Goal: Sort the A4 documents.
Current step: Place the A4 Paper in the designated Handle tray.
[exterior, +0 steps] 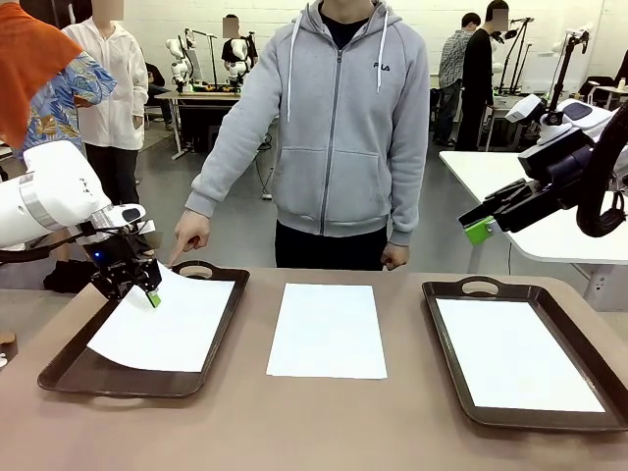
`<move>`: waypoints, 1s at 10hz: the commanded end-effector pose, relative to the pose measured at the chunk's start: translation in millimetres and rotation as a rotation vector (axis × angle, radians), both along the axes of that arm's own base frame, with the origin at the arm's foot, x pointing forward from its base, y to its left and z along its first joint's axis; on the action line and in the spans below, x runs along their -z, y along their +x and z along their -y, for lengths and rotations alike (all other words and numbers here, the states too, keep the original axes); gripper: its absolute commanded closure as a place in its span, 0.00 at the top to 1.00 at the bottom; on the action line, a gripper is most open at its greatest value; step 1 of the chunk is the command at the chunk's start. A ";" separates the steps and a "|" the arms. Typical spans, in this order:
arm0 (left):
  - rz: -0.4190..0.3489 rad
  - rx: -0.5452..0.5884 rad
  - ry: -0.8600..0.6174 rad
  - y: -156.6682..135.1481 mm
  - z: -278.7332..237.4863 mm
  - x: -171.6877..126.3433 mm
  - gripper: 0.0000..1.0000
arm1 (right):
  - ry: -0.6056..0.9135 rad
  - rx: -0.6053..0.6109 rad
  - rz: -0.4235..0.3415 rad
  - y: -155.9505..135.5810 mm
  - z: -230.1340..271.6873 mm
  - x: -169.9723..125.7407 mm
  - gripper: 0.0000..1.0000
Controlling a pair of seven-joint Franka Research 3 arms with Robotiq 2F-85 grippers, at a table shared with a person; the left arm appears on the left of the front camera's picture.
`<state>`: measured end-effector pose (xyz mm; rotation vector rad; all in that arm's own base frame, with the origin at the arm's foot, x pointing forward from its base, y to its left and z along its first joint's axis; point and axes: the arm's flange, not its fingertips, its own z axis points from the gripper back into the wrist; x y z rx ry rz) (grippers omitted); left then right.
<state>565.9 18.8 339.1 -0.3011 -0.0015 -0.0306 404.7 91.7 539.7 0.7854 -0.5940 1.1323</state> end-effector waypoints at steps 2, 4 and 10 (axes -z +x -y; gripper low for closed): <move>0.000 -0.007 0.030 -4.1 -0.9 -7.8 0.93 | -0.001 -0.005 0.005 -1.3 -0.6 1.3 1.00; 0.002 -0.004 0.034 -4.8 -2.2 -11.0 1.00 | -0.001 -0.005 0.005 -1.3 -0.6 1.3 1.00; 0.028 -0.036 0.025 -7.7 -5.9 -18.5 1.00 | -0.001 -0.005 0.005 -1.3 -0.6 1.3 1.00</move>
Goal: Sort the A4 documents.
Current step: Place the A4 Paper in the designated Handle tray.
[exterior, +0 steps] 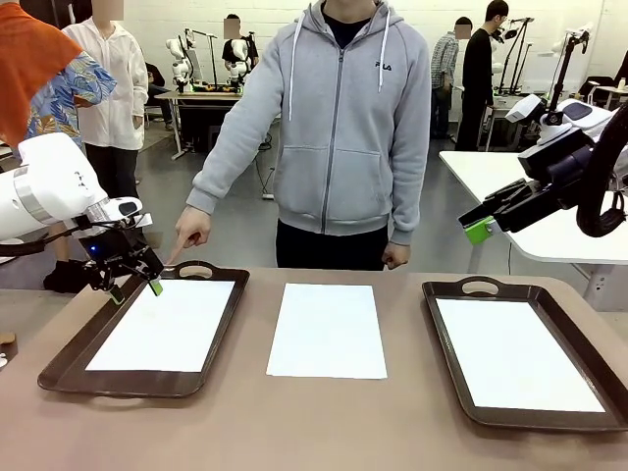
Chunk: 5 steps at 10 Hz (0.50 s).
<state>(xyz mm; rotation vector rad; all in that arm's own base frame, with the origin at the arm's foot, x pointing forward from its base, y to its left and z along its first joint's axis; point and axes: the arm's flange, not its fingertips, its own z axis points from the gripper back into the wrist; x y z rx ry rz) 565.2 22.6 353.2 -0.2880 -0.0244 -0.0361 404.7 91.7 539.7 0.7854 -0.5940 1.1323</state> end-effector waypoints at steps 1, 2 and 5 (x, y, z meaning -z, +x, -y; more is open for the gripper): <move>0.027 -0.071 -0.008 -9.3 -1.5 -4.7 1.00 | -0.001 -0.005 0.005 -1.3 -0.5 1.3 1.00; 0.000 0.000 0.000 0.0 0.0 0.0 1.00 | -0.001 -0.005 0.005 -1.3 -0.5 1.3 1.00; 0.000 0.000 0.000 0.0 0.0 0.0 1.00 | -0.001 -0.005 0.005 -1.3 -0.5 1.3 1.00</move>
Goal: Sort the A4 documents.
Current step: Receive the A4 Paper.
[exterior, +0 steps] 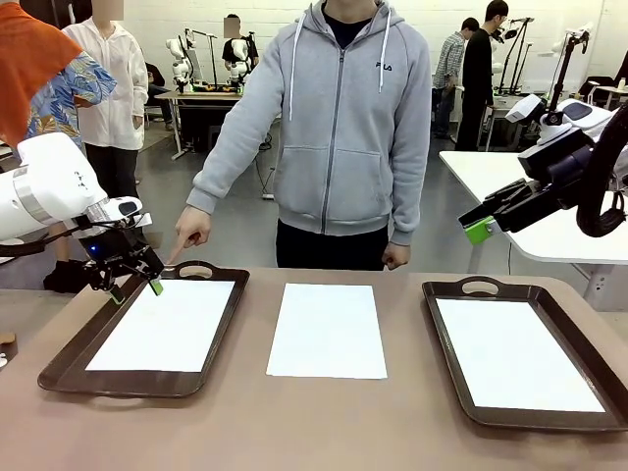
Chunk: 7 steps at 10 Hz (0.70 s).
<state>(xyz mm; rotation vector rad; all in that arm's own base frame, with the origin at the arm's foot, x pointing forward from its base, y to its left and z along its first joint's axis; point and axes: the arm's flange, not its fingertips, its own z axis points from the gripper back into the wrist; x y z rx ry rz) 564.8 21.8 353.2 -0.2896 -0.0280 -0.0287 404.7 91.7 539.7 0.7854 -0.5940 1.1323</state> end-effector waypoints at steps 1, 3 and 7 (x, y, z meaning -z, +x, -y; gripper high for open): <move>-0.002 0.008 0.002 0.4 -0.8 0.0 1.00 | -0.001 -0.005 0.005 -1.3 -0.6 1.3 1.00; -0.002 0.008 0.002 0.4 -0.8 0.0 1.00 | -0.001 -0.005 0.005 -1.3 -0.6 1.3 1.00; 0.000 0.000 0.000 0.0 0.0 0.0 1.00 | -0.001 -0.005 0.005 -1.3 -0.6 1.3 1.00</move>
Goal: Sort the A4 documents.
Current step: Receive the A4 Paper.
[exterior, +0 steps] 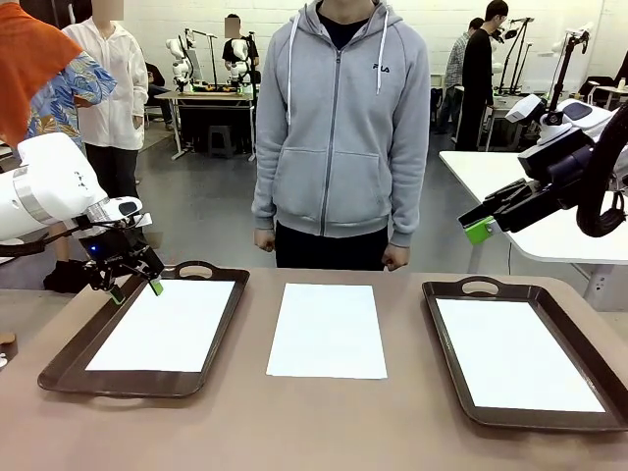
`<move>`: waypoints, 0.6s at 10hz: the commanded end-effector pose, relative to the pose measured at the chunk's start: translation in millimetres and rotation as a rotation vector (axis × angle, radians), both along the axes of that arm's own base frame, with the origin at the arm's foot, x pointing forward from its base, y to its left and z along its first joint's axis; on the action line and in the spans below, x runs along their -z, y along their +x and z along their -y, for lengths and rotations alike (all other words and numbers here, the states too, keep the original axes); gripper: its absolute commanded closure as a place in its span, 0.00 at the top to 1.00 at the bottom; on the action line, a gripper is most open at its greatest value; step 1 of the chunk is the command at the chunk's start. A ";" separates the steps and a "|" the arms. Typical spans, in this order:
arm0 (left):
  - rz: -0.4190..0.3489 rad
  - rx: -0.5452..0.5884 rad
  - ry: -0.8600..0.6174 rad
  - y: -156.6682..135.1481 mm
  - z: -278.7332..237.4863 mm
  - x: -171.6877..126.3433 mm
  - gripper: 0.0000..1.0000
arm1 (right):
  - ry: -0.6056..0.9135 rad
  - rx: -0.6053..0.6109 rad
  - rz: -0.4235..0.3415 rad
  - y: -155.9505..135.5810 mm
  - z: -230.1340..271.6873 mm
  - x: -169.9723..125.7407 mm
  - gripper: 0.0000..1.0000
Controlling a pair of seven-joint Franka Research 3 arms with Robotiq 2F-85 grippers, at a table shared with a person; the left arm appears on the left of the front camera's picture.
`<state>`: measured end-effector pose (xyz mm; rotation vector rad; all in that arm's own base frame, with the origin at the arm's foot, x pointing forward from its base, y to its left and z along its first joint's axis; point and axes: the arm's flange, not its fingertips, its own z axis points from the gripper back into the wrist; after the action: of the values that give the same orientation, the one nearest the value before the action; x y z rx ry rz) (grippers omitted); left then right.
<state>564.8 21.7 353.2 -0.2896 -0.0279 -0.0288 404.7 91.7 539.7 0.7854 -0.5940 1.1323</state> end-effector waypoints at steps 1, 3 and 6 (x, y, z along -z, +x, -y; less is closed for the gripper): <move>0.091 0.052 0.046 2.4 11.6 -17.2 1.00 | -0.001 -0.005 0.005 -1.3 -0.6 1.3 1.00; 0.240 0.096 0.040 -15.6 20.3 -65.4 1.00 | -0.001 -0.005 0.005 -1.3 -0.6 1.3 1.00; 0.344 0.213 -0.074 -49.3 12.3 -110.7 1.00 | -0.001 -0.005 0.005 -1.3 -0.6 1.3 1.00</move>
<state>537.9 -2.8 469.6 -0.2820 -0.3167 -0.2323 404.8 91.7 539.6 0.7855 -0.5937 1.1322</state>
